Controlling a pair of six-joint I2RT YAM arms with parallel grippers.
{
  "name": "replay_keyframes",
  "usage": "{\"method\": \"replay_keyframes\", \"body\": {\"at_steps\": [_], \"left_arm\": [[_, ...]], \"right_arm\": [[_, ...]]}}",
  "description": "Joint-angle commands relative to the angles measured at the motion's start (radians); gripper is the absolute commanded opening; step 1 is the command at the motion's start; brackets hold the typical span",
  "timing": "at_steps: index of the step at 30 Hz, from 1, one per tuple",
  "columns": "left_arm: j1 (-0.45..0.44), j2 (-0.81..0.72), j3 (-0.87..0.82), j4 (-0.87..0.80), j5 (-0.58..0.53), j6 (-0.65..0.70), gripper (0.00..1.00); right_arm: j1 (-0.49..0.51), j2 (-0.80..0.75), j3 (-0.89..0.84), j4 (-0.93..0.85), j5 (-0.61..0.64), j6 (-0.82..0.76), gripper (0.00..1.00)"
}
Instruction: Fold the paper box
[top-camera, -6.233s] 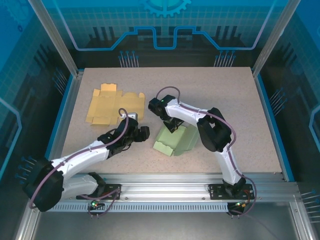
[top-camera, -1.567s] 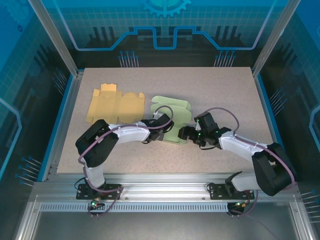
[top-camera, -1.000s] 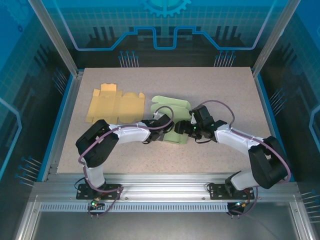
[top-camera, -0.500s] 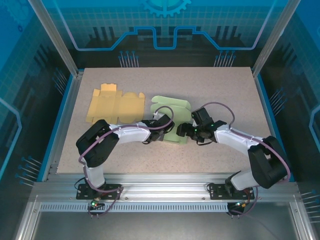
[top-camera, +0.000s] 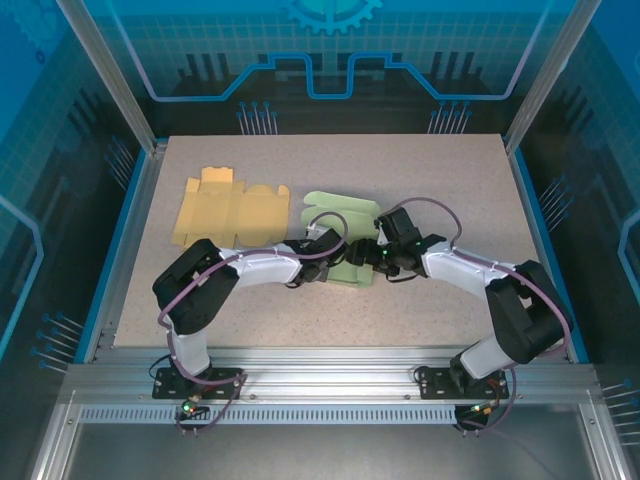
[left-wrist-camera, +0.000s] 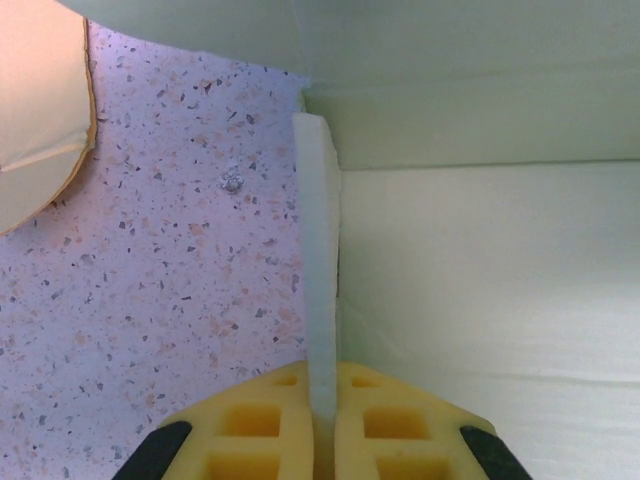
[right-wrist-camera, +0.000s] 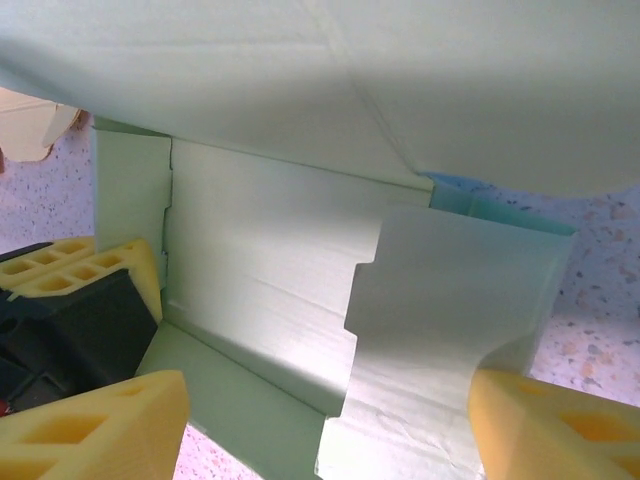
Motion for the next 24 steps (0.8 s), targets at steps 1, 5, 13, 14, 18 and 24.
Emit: {"method": "replay_keyframes", "body": {"at_steps": [1, 5, 13, 14, 18, 24], "left_arm": [[-0.005, 0.038, 0.011, -0.023, -0.002, -0.012, 0.03], [-0.005, 0.04, 0.011, -0.027, -0.005, -0.011, 0.03], [-0.005, 0.041, 0.014, -0.031, -0.009, -0.013, 0.03], [-0.005, 0.04, 0.013, -0.033, -0.01, -0.013, 0.03], [-0.005, 0.04, 0.014, -0.034, -0.015, -0.012, 0.03], [-0.005, 0.045, 0.017, -0.033, -0.01, -0.013, 0.03]], "right_arm": [[0.014, 0.031, 0.024, 0.024, -0.046, -0.012, 0.73], [0.017, 0.014, 0.041, -0.034, -0.01, -0.023, 0.73], [0.016, -0.112, 0.04, -0.214, 0.153, -0.02, 0.81], [0.015, -0.116, 0.039, -0.231, 0.172, -0.014, 0.83], [0.006, -0.099, 0.016, -0.214, 0.171, -0.005, 0.85], [0.004, 0.003, 0.031, -0.149, 0.118, -0.01, 0.87]]}}
